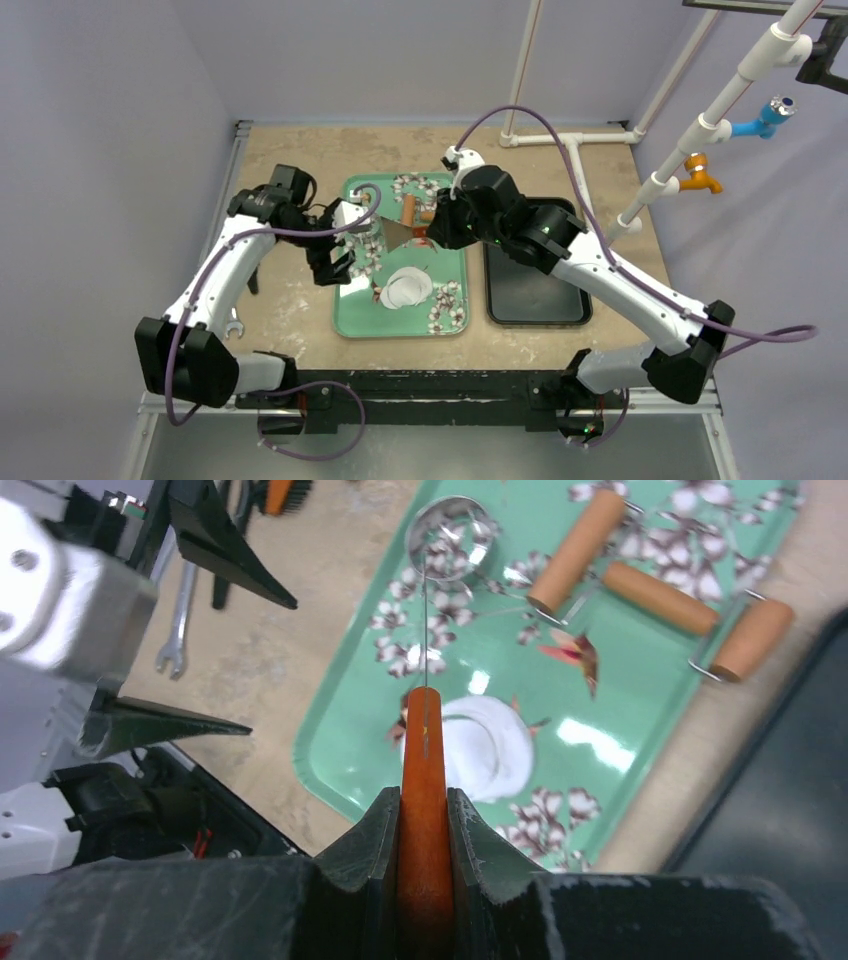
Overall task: Roll out the dumpling wrappers from the dough
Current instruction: Remove the dumpling wrapper from the work surface.
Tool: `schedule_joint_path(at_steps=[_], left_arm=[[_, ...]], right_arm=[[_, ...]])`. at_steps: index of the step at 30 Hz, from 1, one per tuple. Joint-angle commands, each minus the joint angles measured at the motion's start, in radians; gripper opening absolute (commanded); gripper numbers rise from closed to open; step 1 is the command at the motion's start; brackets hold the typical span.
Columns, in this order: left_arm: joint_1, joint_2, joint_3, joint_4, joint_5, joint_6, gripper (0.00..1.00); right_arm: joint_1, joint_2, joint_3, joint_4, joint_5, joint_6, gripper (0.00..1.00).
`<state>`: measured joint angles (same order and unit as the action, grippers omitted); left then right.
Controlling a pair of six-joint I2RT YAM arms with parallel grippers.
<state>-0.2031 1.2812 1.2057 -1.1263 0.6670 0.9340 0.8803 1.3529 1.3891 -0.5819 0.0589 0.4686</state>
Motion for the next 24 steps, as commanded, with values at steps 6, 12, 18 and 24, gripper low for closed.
schedule_joint_path(at_steps=[6,12,18,24], left_arm=[[-0.030,0.069,-0.154,0.198,-0.109,-0.138,1.00],[-0.055,0.080,-0.227,0.298,-0.174,-0.176,1.00],[-0.109,0.094,-0.279,0.378,-0.269,-0.195,1.00],[-0.111,0.054,-0.318,0.419,-0.224,-0.202,1.00]], right_arm=[[-0.006,-0.112,-0.007,-0.259,0.159,0.039,0.00],[-0.006,-0.104,-0.020,-0.324,0.143,0.044,0.00],[-0.006,-0.085,0.007,-0.393,0.141,0.064,0.00],[-0.006,-0.085,-0.003,-0.383,0.075,0.070,0.00]])
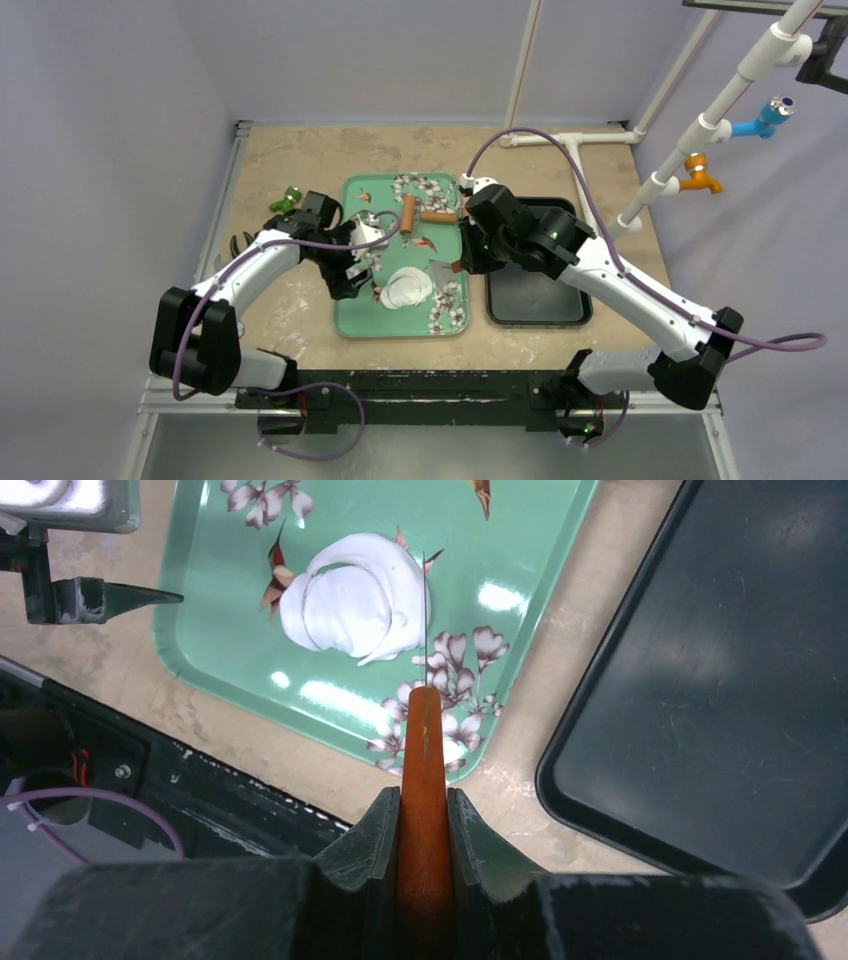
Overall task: Roll out the dumpling wrappers from the dough
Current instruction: Remove the dumpling wrapper from the work surface.
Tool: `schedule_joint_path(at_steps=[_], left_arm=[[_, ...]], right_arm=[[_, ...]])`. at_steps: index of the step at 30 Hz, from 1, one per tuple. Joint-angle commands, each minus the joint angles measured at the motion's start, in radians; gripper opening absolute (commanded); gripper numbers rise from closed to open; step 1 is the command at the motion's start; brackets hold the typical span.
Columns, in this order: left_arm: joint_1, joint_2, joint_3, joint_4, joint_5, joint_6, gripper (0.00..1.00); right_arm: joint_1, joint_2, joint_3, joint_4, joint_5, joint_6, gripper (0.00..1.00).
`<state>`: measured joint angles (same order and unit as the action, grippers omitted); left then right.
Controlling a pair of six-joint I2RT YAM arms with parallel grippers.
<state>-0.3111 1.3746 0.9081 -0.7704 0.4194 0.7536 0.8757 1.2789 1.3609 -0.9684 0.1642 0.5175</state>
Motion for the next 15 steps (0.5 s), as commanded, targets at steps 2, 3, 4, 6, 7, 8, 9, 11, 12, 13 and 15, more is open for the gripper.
schedule_joint_path(at_steps=[2,3,4,6,7,8,9,11,12,13,15], left_arm=[[-0.003,-0.062,-0.036,0.088,0.028,-0.031,1.00],[-0.003,-0.069,-0.044,0.101,0.027,-0.035,1.00],[-0.003,-0.077,-0.051,0.113,0.026,-0.038,1.00],[-0.003,-0.092,-0.064,0.132,0.029,-0.043,1.00],[-0.003,-0.099,-0.069,0.142,0.032,-0.045,1.00],[-0.002,-0.106,-0.073,0.151,0.038,-0.050,1.00],[-0.003,-0.111,-0.074,0.156,0.043,-0.055,1.00],[-0.003,-0.113,-0.070,0.154,0.051,-0.062,1.00],[-0.002,-0.113,-0.068,0.151,0.052,-0.065,1.00],[-0.002,-0.113,-0.068,0.149,0.048,-0.065,1.00],[-0.001,-0.114,-0.072,0.149,0.029,-0.068,1.00]], right_arm=[[-0.001,-0.007,0.039,-0.027,-0.003,0.029,0.00],[-0.001,-0.010,0.043,-0.037,0.012,0.032,0.00],[-0.001,-0.018,0.047,-0.040,0.021,0.035,0.00],[0.000,-0.043,0.039,-0.020,0.036,0.042,0.00],[-0.001,-0.055,0.035,-0.007,0.046,0.043,0.00],[-0.001,-0.068,0.030,0.008,0.059,0.044,0.00],[-0.001,-0.076,0.024,0.023,0.064,0.043,0.00],[-0.001,-0.086,0.015,0.046,0.061,0.043,0.00],[-0.001,-0.087,0.015,0.051,0.056,0.041,0.00],[-0.001,-0.085,0.017,0.051,0.052,0.040,0.00],[-0.001,-0.082,0.023,0.043,0.045,0.034,0.00]])
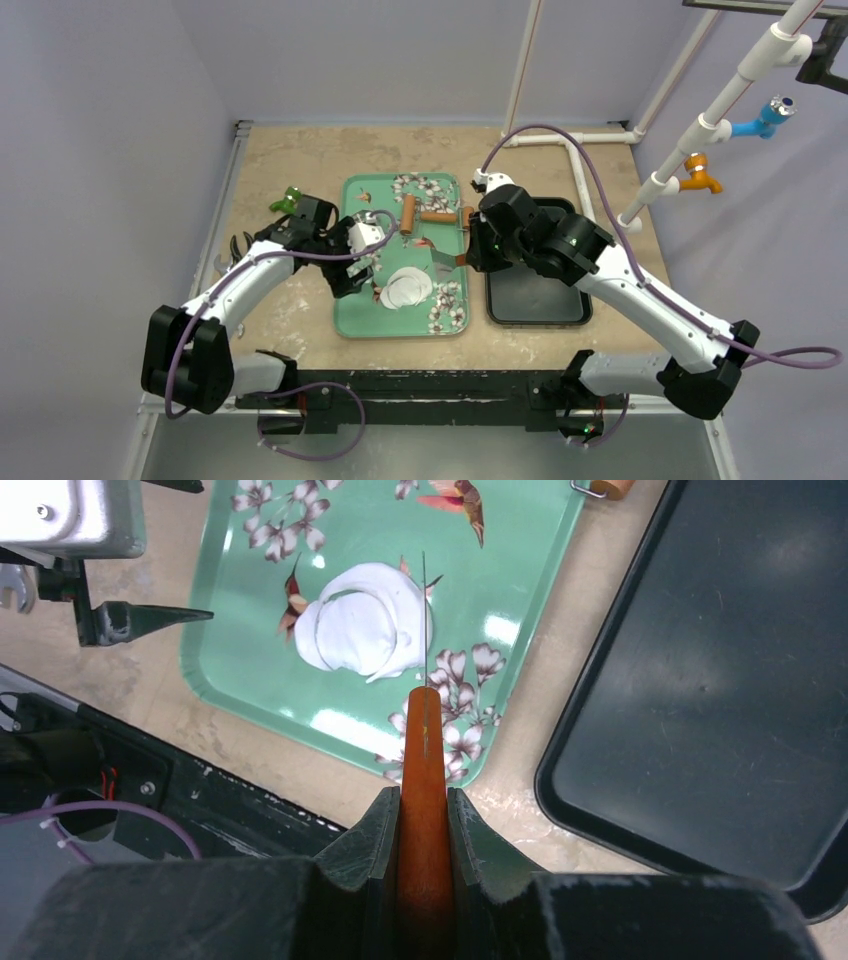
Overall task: Roll out the dumpling wrappers from the dough
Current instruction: Remove the dumpling wrapper from the work surface.
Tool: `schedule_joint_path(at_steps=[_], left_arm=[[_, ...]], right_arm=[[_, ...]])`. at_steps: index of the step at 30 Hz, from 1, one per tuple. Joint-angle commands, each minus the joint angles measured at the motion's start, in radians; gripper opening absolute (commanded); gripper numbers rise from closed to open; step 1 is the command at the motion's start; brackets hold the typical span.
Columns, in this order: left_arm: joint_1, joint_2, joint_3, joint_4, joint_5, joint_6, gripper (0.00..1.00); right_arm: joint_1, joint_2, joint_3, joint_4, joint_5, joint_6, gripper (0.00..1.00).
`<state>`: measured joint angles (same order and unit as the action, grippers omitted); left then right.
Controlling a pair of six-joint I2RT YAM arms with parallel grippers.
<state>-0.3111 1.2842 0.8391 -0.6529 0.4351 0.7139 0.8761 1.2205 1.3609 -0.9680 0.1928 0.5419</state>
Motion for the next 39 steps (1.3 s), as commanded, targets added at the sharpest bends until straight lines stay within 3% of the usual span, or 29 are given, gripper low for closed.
schedule_joint_path(at_steps=[1,12,28,33,39], left_arm=[[0.000,-0.025,-0.009,0.035,0.005,-0.030,1.00],[0.000,-0.124,-0.060,0.140,0.022,-0.088,1.00],[0.001,-0.127,-0.092,0.179,0.004,-0.086,1.00],[0.001,-0.113,-0.086,0.165,0.000,-0.079,1.00],[0.015,-0.107,-0.057,0.123,0.043,-0.082,1.00]], right_arm=[[-0.002,-0.022,0.027,0.036,0.018,0.009,0.00],[-0.002,-0.082,0.052,0.028,0.025,0.004,0.00],[-0.002,-0.076,0.059,0.025,-0.044,0.000,0.00],[-0.002,-0.038,0.075,0.037,-0.165,-0.049,0.00],[-0.001,0.019,0.161,-0.114,-0.250,-0.083,0.00]])
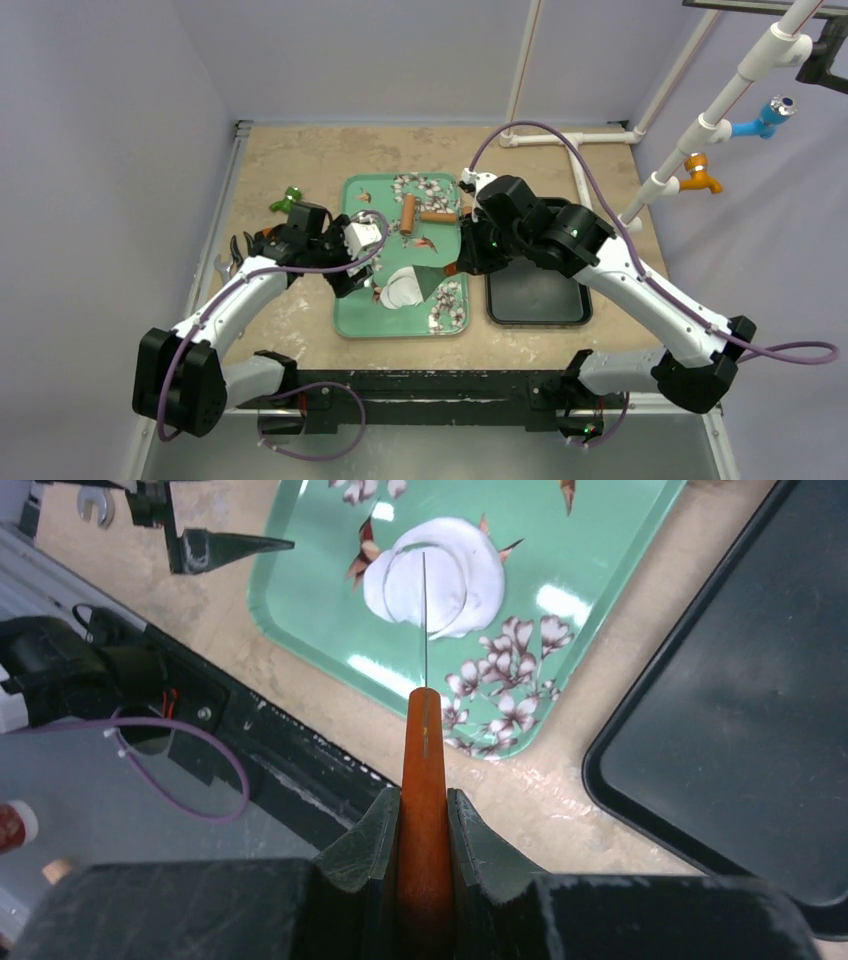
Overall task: Roll out the dumpling wrappers from the dough
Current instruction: Remove the dumpling wrapper from the work surface.
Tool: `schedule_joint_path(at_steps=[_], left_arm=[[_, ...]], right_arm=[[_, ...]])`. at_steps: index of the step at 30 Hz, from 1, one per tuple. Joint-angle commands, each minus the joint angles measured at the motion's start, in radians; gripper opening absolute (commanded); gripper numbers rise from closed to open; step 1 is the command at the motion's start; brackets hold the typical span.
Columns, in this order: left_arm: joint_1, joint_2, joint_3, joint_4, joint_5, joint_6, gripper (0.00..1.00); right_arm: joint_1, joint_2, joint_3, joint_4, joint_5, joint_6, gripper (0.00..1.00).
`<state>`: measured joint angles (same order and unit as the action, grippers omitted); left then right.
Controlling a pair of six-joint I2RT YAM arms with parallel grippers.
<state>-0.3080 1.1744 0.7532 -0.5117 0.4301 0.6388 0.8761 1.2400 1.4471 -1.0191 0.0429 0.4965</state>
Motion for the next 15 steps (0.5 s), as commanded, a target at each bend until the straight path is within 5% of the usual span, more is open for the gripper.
schedule_joint_path(at_steps=[1,15], left_arm=[[0.015,0.002,0.037,-0.033,0.067,-0.004,1.00],[0.017,0.132,0.117,-0.164,0.087,0.028,1.00]], right_arm=[[-0.001,0.001,0.080,-0.074,-0.126,-0.031,0.00],[-0.002,0.263,0.237,-0.230,-0.124,0.037,0.00]])
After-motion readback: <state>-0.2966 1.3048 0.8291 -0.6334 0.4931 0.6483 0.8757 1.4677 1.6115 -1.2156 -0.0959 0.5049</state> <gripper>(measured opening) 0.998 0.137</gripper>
